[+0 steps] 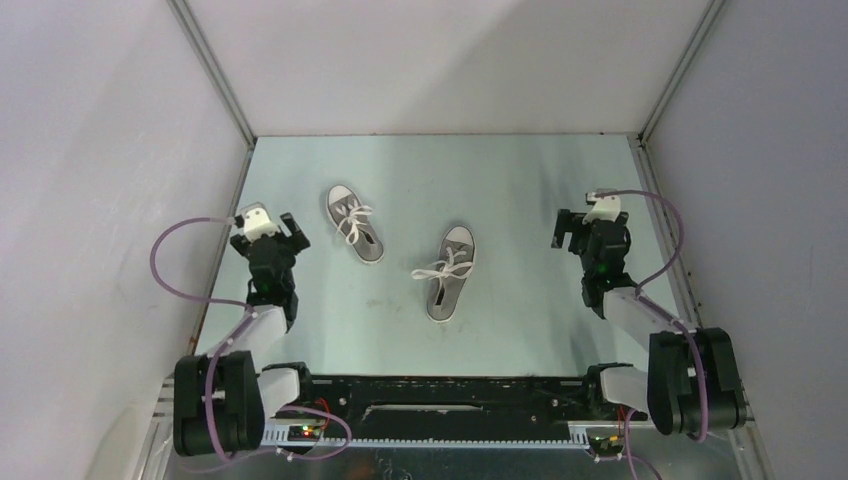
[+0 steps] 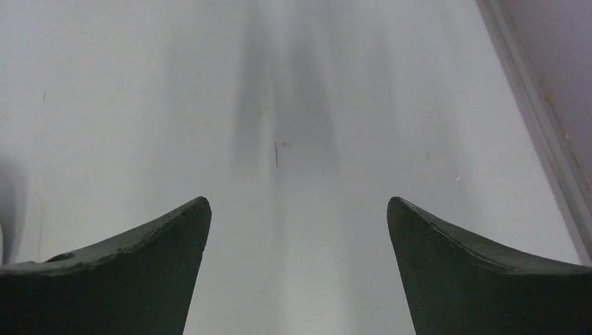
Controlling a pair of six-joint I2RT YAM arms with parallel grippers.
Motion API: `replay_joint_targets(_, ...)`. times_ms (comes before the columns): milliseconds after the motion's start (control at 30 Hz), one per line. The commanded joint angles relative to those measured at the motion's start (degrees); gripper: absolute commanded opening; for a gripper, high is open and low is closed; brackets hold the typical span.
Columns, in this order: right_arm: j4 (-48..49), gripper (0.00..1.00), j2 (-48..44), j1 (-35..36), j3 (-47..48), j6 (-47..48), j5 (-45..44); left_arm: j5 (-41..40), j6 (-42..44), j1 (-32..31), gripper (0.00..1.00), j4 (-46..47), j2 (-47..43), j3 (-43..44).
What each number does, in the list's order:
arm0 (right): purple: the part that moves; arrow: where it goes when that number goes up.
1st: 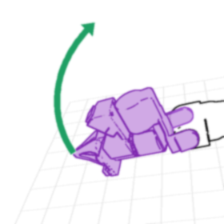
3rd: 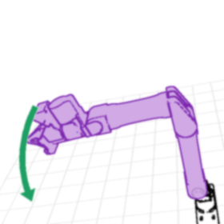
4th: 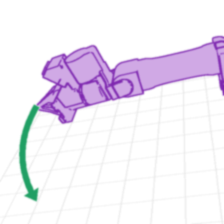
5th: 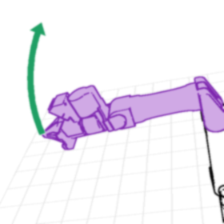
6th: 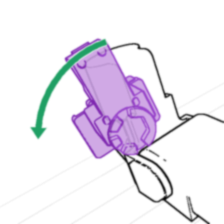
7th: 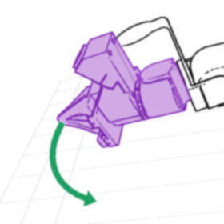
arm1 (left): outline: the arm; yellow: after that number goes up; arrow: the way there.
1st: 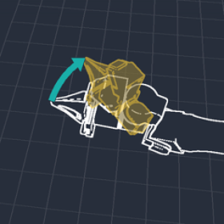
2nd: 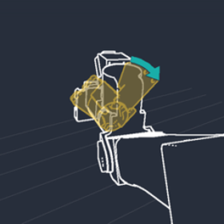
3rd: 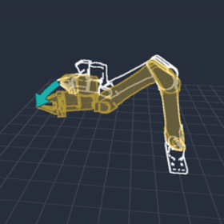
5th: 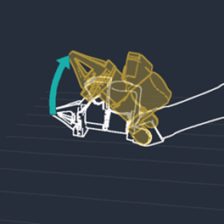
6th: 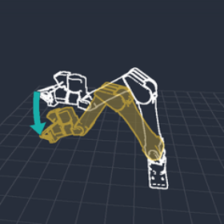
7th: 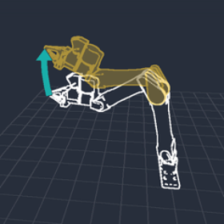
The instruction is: Tie the shoes
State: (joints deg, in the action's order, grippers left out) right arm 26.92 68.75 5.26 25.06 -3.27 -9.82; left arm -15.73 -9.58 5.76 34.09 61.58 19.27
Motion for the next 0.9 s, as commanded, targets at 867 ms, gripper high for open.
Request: replay_joint_targets(867, 29.14, 0.99, 9.04, -6.31, -10.82, 0.55, 8.82, 6.64, 7.64, -1.18, 1.00, 26.82, 10.16, -8.64)
